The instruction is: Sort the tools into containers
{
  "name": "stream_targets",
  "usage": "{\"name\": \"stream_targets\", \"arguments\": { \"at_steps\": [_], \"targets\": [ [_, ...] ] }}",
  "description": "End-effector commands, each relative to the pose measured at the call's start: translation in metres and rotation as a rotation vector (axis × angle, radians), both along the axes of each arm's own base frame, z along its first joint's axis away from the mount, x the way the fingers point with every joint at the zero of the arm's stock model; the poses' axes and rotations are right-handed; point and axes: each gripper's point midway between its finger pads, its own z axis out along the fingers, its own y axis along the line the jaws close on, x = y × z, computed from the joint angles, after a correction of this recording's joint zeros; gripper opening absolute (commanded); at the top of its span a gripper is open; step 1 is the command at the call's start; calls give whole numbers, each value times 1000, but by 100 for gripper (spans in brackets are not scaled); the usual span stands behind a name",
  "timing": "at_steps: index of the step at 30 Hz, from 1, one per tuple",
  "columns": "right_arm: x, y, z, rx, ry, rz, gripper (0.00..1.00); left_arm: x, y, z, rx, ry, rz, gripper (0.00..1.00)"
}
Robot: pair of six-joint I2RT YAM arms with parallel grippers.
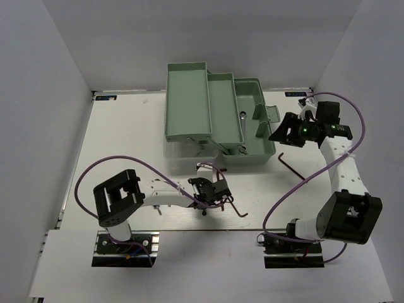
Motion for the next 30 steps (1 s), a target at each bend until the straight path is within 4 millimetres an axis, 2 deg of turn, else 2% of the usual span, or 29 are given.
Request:
{"name": "stream_targets", "arguments": {
  "at_steps": [1, 2, 3, 4, 5, 6, 7, 8, 10, 11, 12, 17, 21, 22, 23, 24, 25, 26, 27, 28, 29, 30],
  "targets": [
    [-4, 2, 10, 45, -41, 16, 65, -71, 64, -77, 216, 299, -29, 0],
    [-6, -2, 9, 39, -46, 17, 73, -71, 55, -71, 196, 288, -59, 0],
    [-8, -5, 7, 23, -47, 21, 90, -73, 43, -63, 169, 274, -97, 0],
    [-10, -6, 5, 11, -48, 28, 91, -71, 31, -48, 123, 240, -122, 0],
    [-14, -9, 3, -11, -60, 38, 91, -70, 30, -38, 129, 217, -146, 0],
    [-15, -11, 2, -32, -74, 48, 91, -69, 15, -24, 88, 187, -181, 0],
    [-16, -13, 1, -44, -88, 49, 91, -67, 7, -3, 41, 154, -191, 0],
    [-21, -17, -6, -50, -81, 32, 91, -61, 4, 9, 34, 118, -216, 0],
    [-23, -21, -11, -52, -82, 17, 51, -60, -16, 39, -36, 59, -267, 0],
    [-27, -25, -19, -61, -72, -1, 29, -55, -30, 65, -105, 13, -320, 0],
    [-28, -26, -20, -58, -63, -7, 0, -56, -39, 77, -139, -12, -355, 0],
    [-34, -42, -34, -120, -36, -21, 0, -56, -92, 144, -314, -132, -577, 0],
    [-39, -66, -45, -216, -36, -96, 0, -42, -128, 187, -376, -249, -707, 0],
    [-38, -74, -45, -256, -43, -124, 0, -33, -133, 182, -348, -259, -703, 0],
    [-40, -78, -46, -270, -47, -130, 0, -20, -144, 201, -360, -310, -679, 0],
    [-43, -80, -47, -276, -50, -140, 0, -5, -145, 202, -330, -335, -644, 0],
    [-45, -83, -46, -287, -64, -148, 0, 6, -155, 219, -341, -375, -635, 0],
    [-47, -83, -49, -288, -61, -150, 0, 23, -160, 209, -310, -377, -601, 0],
    [-50, -85, -46, -292, -78, -161, 0, 33, -164, 210, -299, -390, -585, 0],
    [-52, -84, -48, -287, -72, -164, 0, 47, -170, 225, -313, -427, -549, 0],
    [-53, -84, -48, -282, -73, -167, 0, 66, -169, 224, -298, -441, -507, 0],
    [-53, -85, -45, -281, -83, -172, 0, 77, -175, 211, -276, -430, -495, 0]
  ]
}}
